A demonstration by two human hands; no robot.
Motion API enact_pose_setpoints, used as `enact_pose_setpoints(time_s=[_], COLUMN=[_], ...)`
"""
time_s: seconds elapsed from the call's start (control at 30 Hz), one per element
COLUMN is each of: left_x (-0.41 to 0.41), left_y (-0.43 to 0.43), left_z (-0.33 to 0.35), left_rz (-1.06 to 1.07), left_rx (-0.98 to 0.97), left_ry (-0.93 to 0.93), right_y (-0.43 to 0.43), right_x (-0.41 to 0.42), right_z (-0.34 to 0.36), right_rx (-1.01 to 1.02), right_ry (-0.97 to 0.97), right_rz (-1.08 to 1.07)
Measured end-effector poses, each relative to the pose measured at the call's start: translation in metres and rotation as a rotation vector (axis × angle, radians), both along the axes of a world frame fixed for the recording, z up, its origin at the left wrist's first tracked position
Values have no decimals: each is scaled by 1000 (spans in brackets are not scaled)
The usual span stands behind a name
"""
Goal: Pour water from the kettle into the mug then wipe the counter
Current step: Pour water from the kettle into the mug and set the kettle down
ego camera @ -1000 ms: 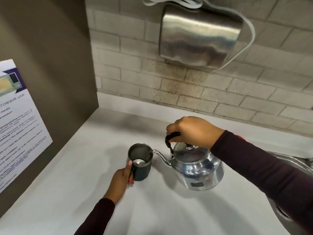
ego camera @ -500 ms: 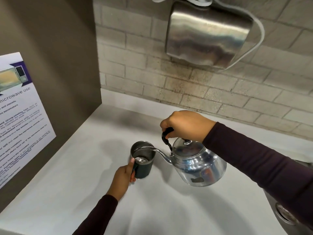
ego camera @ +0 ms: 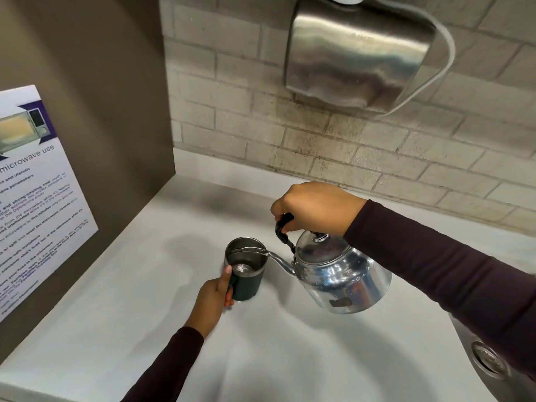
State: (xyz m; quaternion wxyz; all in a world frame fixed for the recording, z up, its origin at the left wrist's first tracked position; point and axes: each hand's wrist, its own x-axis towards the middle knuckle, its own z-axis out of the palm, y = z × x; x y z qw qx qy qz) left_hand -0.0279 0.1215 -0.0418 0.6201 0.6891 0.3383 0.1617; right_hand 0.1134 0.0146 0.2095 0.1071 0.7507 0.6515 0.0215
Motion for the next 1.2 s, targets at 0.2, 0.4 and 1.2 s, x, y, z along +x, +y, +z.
enact_pose_setpoints(time_s=[0.2, 0.4, 1.2], left_x=[0, 0, 0], left_y=[0, 0, 0], left_z=[-1, -1, -1], left_rz=[3, -2, -17], left_rx=[-7, -33, -37], left_ry=[8, 1, -22], right_y=[0, -2, 5], right_x=[-2, -4, -10], right_z=[2, 4, 8], right_rx=[-15, -23, -34], right_ry=[-14, -25, -66], right_rz=[-5, -12, 20])
